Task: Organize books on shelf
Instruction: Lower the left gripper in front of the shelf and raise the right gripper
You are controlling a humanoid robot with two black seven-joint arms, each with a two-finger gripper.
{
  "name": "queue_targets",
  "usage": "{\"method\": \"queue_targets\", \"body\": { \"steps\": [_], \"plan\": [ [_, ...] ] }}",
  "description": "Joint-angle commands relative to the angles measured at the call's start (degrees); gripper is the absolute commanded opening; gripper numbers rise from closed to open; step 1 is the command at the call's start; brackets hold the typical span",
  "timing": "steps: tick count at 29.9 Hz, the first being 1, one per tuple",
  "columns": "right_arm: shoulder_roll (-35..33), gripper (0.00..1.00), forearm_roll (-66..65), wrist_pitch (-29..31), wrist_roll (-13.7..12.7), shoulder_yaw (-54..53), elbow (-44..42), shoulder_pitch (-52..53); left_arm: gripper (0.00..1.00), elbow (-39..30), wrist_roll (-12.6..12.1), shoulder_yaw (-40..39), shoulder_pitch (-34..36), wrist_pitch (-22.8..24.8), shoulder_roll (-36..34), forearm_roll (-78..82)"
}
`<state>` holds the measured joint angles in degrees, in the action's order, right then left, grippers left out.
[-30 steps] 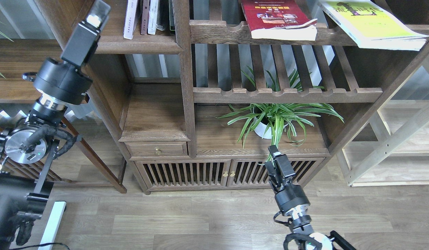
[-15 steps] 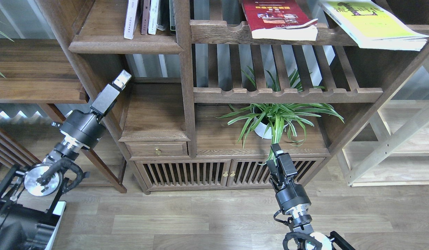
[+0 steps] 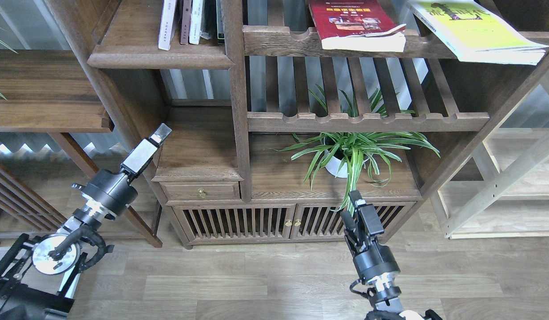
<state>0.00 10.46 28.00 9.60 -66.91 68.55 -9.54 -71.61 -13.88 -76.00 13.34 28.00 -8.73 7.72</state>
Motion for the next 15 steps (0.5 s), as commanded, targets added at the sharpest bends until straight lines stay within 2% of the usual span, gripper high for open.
{"method": "queue_targets", "body": {
  "steps": [1, 15],
  "plan": [
    [0.0, 0.99, 0.1, 0.0, 0.0, -2.8, 1.8, 0.9, 0.99, 0.5, -0.3, 0.0, 0.0, 0.0, -0.5, -0.8],
    [-1.2, 0.99, 1.2, -3.7, 0.1, -12.0, 4.3, 9.7, 0.99, 4.7, -0.3, -0.5, 0.7, 0.0, -0.5, -1.1]
  ]
}}
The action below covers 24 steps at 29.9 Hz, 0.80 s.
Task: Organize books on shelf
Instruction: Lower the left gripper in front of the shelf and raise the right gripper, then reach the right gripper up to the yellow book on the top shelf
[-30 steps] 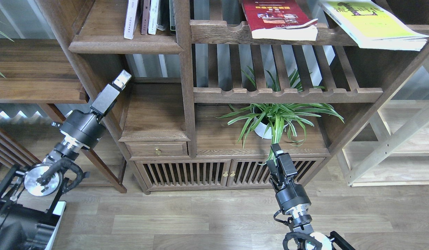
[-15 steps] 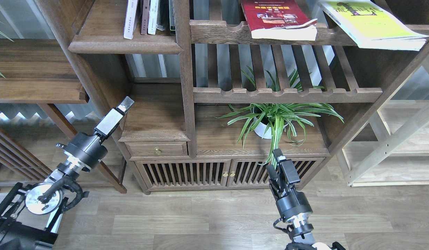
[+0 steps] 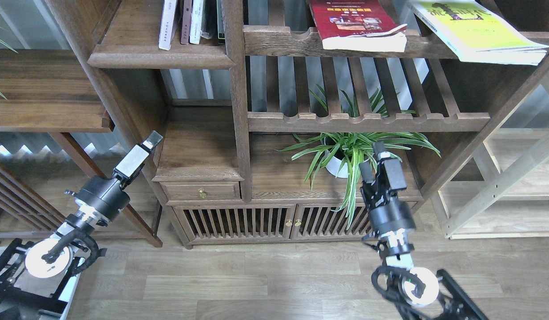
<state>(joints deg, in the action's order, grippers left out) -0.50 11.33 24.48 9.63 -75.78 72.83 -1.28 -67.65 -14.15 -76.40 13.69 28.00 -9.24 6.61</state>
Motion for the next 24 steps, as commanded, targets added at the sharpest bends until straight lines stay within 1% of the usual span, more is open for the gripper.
{"method": "queue_targets", "body": {
  "steps": [1, 6, 11, 15, 24],
  "plan": [
    [-1.4, 0.99, 0.9, -0.2, 0.0, -4.2, 0.0, 1.8, 0.99, 0.9, 0.0, -0.1, 0.4, 0.0, 0.0, 0.1],
    [-5.7, 0.99, 4.2, 0.6, 0.0, -6.5, 0.0, 2.5, 0.99, 1.4, 0.0, 0.0, 0.7, 0.0, 0.1, 0.1],
    [-9.0, 0.99, 6.8, 0.7, 0.0, -9.6, 0.0, 2.7, 0.99, 3.1, -0.1, 0.4, 2.7, 0.0, 0.1, 0.1],
    [-11.4, 0.99, 7.0, 0.7, 0.0, -10.7, 0.0, 4.9, 0.99, 4.1, -0.1, 0.6, 4.4, 0.0, 0.6, 0.1],
    [-14.4, 0.99, 7.1, 0.1, 0.1, -11.7, -0.8, 8.6, 0.99, 6.3, -0.1, 0.6, 6.6, 0.0, 0.7, 0.1]
  ]
}}
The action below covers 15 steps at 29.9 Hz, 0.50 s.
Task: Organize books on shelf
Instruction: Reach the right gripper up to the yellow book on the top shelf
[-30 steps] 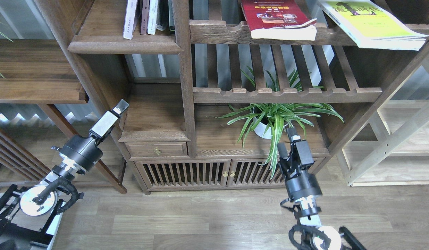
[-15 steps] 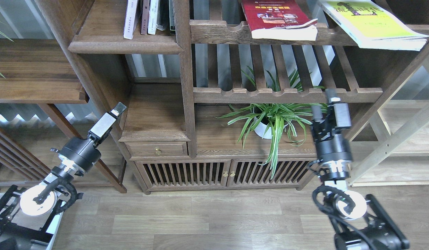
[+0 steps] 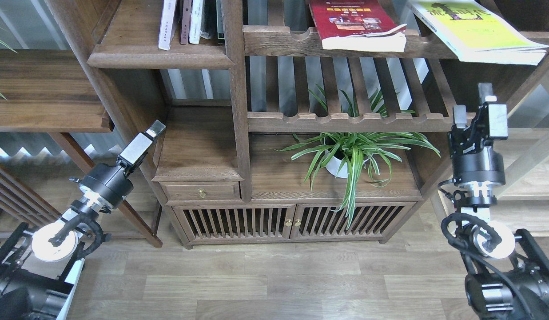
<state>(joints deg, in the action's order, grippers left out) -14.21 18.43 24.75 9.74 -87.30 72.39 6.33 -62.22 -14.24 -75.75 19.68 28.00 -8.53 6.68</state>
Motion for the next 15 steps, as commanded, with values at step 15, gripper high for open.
{"method": "queue_targets", "body": {
  "steps": [15],
  "plan": [
    [-2.0, 0.99, -0.1, -5.2, 0.0, -1.6, -4.0, 8.9, 0.99, 1.2, 0.0, 0.0, 2.6, 0.0, -0.1, -0.1]
  ]
}}
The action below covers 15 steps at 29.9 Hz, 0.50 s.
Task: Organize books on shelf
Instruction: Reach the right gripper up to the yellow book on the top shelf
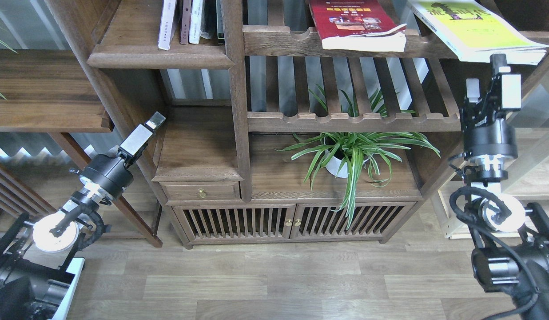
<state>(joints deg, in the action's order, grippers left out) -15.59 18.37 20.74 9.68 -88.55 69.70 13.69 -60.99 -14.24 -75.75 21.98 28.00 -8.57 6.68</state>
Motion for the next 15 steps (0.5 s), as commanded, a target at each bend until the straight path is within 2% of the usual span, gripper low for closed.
{"method": "queue_targets", "body": {
  "steps": [1, 15],
  "plan": [
    [-0.8, 0.99, 0.0, -1.1, 0.1, -0.3, -1.8, 1.8, 0.99, 0.0, 0.0, 0.0, 0.3, 0.0, 0.0, -0.1],
    [-3.4, 0.99, 0.0, -4.8, 0.0, -0.5, -3.7, 5.0, 0.99, 0.0, 0.0, 0.0, 0.6, 0.0, 0.0, -0.7]
  ]
}}
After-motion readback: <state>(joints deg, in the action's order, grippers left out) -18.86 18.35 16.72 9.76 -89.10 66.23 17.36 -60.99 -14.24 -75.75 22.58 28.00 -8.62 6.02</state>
